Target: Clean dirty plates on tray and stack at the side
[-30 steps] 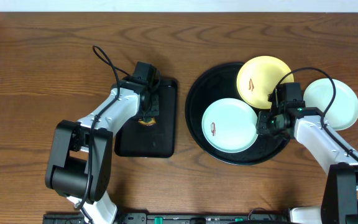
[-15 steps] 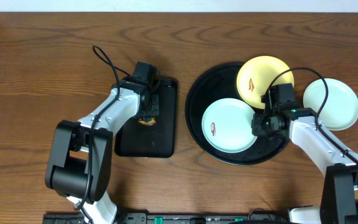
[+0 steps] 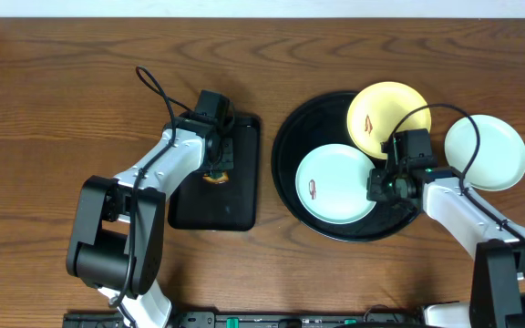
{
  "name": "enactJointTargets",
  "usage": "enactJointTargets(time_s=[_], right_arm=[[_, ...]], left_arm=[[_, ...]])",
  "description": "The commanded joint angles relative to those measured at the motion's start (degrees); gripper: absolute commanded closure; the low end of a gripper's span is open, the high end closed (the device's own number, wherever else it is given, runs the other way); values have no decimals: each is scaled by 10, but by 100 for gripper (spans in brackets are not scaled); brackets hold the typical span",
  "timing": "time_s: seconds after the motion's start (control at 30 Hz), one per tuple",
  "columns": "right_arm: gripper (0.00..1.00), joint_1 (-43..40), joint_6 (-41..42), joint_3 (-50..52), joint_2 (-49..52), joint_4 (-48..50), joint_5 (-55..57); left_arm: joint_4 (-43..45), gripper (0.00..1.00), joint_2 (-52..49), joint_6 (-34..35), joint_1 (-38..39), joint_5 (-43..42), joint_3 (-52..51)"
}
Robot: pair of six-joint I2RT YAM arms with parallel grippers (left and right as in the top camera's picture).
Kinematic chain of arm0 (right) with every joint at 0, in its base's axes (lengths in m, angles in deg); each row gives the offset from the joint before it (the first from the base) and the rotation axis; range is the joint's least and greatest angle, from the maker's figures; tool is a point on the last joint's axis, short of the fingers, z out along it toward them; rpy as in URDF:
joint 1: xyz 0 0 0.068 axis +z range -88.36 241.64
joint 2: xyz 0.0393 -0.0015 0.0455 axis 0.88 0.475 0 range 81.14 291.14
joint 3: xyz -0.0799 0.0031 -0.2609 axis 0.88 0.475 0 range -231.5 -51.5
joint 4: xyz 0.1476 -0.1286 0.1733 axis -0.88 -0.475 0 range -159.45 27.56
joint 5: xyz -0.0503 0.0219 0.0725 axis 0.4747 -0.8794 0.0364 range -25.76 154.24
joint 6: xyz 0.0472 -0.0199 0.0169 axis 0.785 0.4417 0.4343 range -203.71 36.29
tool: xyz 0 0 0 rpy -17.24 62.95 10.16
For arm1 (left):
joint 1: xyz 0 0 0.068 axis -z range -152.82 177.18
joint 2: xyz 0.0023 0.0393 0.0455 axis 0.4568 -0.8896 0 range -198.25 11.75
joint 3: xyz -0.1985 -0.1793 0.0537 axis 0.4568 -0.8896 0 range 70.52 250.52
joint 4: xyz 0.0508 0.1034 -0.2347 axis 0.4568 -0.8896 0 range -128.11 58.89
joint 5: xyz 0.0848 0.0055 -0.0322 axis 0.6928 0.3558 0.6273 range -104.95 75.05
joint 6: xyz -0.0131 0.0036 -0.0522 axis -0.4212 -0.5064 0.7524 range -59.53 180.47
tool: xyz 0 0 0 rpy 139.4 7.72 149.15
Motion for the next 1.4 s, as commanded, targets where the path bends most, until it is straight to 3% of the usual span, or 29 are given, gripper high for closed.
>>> enactJointTargets(time_s=[0.0,0.07,0.17,0.27,1.07,1.37], right_arm=[[99,5,-3,6,7,1,7],[98,5,-3,5,7,1,7],[85,5,-3,3,6,0,7],[79,5,-3,2,2,0,7],[81,5,-10,0,-24,-3,10],[85,5,-10,1,-23,-4,11]], left_arm=[[1,89,14,1,-2,5,5],[1,89,14,1,-2,5,5],[1,89,14,1,-2,5,5],[1,89,14,1,-2,5,5],[1,89,14,1,-2,5,5],[1,89,14,1,-2,5,5]])
